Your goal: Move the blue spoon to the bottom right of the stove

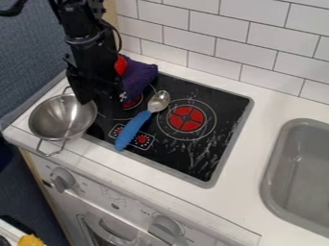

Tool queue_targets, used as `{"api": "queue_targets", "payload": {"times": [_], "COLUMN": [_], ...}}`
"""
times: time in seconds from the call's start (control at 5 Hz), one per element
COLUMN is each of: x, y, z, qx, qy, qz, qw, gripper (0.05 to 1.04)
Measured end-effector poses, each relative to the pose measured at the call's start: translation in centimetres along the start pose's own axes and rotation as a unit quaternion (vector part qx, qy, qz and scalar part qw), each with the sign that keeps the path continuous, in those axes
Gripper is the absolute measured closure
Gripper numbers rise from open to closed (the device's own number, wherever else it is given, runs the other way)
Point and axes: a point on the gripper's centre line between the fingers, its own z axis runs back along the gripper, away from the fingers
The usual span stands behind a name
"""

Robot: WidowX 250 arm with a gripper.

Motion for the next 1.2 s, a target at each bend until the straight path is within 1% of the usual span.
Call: {"api": "queue_targets", "payload": {"times": [0.2, 0.4, 0.6, 0.8, 1.0, 1.2], "x": [-0.3, 0.4, 1.0, 2.3, 2.8, 2.9], "y": [-0.2, -2.2, -3.3, -3.1, -2.4, -2.3], "z": [-0.8, -2.0, -3.6, -4.6, -5.9, -6.0], "qx": [-0.007, -0.014, -0.015, -0.008, 0.001, 0.011], "qy": [0.013, 0.016, 0.026, 0.026, 0.039, 0.037], "qz": [0.004, 0.005, 0.02, 0.045, 0.064, 0.065], "qw": [0.9999, 0.9998, 0.9993, 0.9986, 0.9972, 0.9971], "gripper": [0.084, 0.084, 0.084, 0.084, 0.14, 0.422]}}
